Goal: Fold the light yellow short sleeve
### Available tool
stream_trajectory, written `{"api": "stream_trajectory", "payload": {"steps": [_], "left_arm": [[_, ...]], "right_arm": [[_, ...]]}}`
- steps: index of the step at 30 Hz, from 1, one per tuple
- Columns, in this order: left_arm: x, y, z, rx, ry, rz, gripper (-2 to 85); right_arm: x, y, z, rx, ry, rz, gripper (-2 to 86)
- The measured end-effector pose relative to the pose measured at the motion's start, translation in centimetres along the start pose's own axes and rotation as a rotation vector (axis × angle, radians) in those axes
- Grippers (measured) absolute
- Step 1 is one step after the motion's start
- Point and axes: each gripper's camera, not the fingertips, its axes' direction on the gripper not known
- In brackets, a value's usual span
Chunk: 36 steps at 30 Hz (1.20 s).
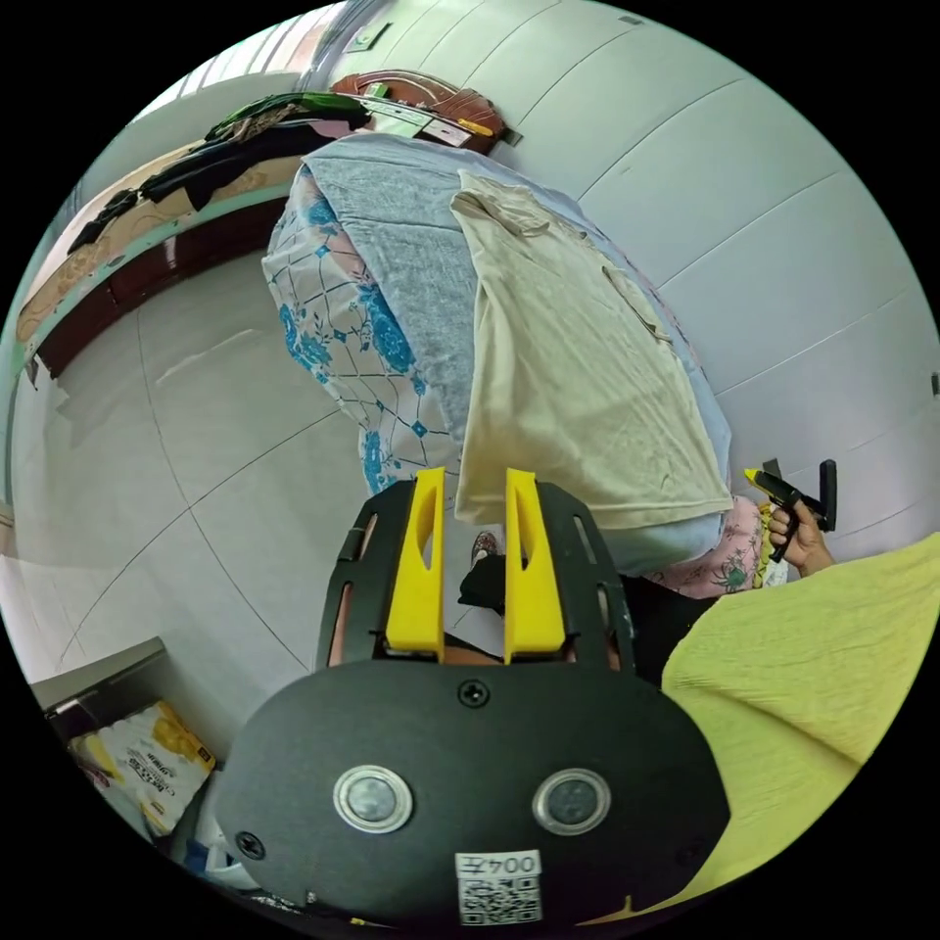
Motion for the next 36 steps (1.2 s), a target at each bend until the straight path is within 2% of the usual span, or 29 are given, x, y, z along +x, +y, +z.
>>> {"api": "stream_trajectory", "payload": {"steps": [10,17,25,31,33,36], "left_arm": [[-2.7,3.3,-1.9,-0.043,0.146,0.011,10.8],[-2.6,5.1,-4.6,-0.018,0.18,-0.02,4.2],[-2.0,7.8,-9.2,0.009,0.162,-0.002,1.4],[-0.3,7.3,-9.7,-0.022,0.139,-0.039,1.5],[0.2,7.2,-10.9,0.001,0.107,-0.051,1.6],[1.9,6.6,-14.3,0.107,-0.034,0.002,1.6]], "right_arm": [[-4.4,-0.8,5.9,-0.189,0.063,-0.068,0.0],[-8.0,0.0,10.2,-0.315,0.209,-0.16,-0.6],[-9.6,1.6,11.5,-0.214,0.216,-0.136,-0.6],[-10.8,2.1,12.7,-0.198,0.225,-0.149,-0.5],[-11.1,2.0,13.0,-0.208,0.224,-0.149,-0.4],[-11.3,1.9,13.5,-0.211,0.211,-0.136,-0.4]]}}
